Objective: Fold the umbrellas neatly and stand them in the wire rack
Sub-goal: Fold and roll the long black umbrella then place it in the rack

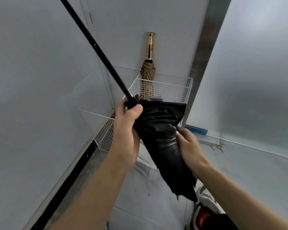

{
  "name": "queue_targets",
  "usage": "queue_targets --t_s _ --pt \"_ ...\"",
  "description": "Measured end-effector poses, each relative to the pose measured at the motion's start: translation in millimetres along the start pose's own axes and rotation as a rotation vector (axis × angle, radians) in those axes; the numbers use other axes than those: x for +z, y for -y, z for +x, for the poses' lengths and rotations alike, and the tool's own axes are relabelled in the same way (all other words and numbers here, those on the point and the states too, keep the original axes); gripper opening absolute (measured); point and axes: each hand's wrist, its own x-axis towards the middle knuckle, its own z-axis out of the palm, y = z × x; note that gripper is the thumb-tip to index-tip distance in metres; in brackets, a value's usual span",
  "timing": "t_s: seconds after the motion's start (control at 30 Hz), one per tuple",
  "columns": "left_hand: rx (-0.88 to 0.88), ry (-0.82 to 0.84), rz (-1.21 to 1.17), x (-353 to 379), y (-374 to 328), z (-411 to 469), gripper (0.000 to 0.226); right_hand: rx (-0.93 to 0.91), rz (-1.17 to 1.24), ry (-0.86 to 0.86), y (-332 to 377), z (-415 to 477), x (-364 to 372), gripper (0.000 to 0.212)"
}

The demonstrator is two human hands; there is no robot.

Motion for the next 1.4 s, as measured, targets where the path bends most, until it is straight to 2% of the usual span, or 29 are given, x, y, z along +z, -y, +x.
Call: queue_targets --t_s 0.1,0.17,0.27,0.4,0.57,0.67,0.8,1.0,1.1,1.2,1.27,1.33,1.4 --pt "0.051 0.134 0.222 -11 9 -11 0.070 -0.121 -0.115 -0.160 3 6 -9 0.018" --pt "0.035 0.161 0.351 -17 11 -13 0.077 -0.184 -0.184 -0.224 2 6 -11 0.020" --pt "0.047 -0.041 0.399 -15 14 -9 0.074 -0.252 -0.265 -0.262 3 0 -7 0.020" --pt "0.029 -0.289 0.196 -4 20 -5 0.077 -0.280 -0.225 -0.286 -1 -6 4 0.016" --pt "0.076 -0.484 0.172 2 26 0 0.057 -0.189 -0.053 -0.222 -11 -11 12 0.013" --pt "0.090 -0.603 0.221 -4 27 6 0.043 -0.138 0.050 -0.183 -9 -6 1 0.021" --pt "0.091 -0.676 0.272 -13 27 14 0.031 -0.287 0.000 -0.243 -3 -18 1 0.017" --pt "0.136 -0.703 0.335 -22 26 20 0.026 -0.533 -0.140 -0.301 0 -35 7 0.013" --pt "0.143 -0.719 0.311 -26 23 22 0.025 -0.491 -0.257 -0.341 2 -28 1 0.015" --pt "0.120 -0.714 0.232 -28 19 23 0.024 -0.358 -0.299 -0.314 5 -17 -4 0.019" --pt "0.093 -0.698 0.202 -27 20 23 0.023 -0.204 -0.064 -0.200 6 -12 -3 0.029" --pt "0.058 -0.680 0.199 -24 21 21 0.023 -0.048 0.184 -0.104 5 -9 -1 0.029" --pt "0.029 -0.662 0.208 -21 24 18 0.022 0.008 0.252 -0.072 2 -9 2 0.027"
